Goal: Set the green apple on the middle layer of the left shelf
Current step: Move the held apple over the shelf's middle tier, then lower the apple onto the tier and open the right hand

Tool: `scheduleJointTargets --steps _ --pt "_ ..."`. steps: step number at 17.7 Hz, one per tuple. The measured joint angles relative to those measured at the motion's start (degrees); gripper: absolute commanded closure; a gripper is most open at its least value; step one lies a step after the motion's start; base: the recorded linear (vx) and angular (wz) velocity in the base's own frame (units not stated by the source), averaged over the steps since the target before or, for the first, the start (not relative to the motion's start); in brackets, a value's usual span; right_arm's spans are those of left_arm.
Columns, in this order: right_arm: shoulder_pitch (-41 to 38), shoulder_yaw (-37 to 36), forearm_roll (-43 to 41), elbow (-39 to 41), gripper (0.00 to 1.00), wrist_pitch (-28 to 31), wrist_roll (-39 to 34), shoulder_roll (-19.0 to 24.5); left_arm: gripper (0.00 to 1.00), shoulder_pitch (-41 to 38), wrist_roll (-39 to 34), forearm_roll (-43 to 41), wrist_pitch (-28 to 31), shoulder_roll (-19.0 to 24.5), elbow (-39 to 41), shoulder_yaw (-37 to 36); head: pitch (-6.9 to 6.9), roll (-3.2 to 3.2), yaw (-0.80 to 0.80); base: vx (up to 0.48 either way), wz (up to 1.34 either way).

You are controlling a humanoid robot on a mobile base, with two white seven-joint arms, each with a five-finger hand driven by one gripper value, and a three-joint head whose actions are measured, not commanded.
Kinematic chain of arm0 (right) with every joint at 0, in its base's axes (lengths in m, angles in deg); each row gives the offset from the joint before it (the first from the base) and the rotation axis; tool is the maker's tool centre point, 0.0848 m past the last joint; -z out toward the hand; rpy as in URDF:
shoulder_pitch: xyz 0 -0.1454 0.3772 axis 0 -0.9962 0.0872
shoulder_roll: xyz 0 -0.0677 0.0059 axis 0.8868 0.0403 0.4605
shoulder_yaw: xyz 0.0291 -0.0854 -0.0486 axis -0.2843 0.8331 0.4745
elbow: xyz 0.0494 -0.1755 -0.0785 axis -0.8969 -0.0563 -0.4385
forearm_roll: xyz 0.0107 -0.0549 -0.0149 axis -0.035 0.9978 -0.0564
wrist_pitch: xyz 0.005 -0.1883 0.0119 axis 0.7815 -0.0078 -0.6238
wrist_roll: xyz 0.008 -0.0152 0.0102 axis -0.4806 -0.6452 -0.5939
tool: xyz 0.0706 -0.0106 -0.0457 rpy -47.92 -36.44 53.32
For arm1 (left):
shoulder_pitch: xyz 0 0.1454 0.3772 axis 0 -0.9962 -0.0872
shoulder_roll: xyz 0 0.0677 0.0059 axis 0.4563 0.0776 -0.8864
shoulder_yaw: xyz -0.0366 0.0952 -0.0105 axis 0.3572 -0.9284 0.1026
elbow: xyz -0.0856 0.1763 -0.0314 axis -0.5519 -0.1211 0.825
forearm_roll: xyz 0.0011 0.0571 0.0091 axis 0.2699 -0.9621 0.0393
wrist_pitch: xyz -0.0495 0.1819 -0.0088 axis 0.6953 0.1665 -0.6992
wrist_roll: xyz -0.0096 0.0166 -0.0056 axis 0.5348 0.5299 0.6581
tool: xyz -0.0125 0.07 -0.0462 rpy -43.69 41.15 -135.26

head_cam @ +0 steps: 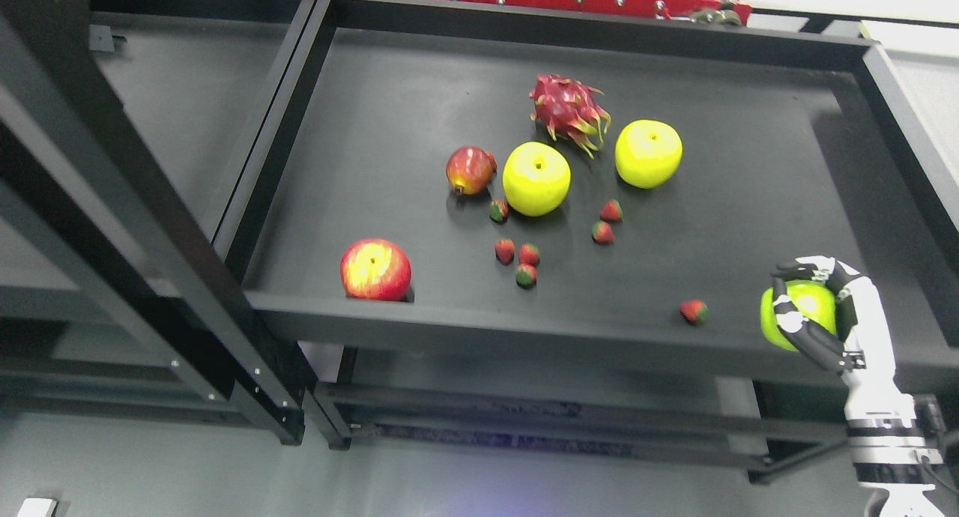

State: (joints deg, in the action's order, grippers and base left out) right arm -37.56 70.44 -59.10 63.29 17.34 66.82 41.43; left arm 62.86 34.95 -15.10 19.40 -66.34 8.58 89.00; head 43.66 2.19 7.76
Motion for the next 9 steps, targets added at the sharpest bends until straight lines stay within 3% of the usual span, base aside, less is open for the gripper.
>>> scheduleJointTargets --steps 6,7,9 --pt "1.56 3.26 4.28 -0.75 0.91 3.83 -0.16 0.01 0.0 0.0 0.0 0.0 -0.01 0.0 0.0 0.0 0.0 0.0 0.0 0.265 0.09" --pt "1.61 3.6 4.63 -0.89 0.83 4.48 -0.35 0.01 0.0 0.0 0.0 0.0 -0.01 0.0 0.0 0.0 0.0 0.0 0.0 0.209 0.09" --pt "1.62 4.24 5.17 -1.12 0.54 7.22 -1.22 0.0 0.0 0.0 0.0 0.0 0.0 0.0 0.0 0.0 0.0 0.0 0.0 0.16 0.07"
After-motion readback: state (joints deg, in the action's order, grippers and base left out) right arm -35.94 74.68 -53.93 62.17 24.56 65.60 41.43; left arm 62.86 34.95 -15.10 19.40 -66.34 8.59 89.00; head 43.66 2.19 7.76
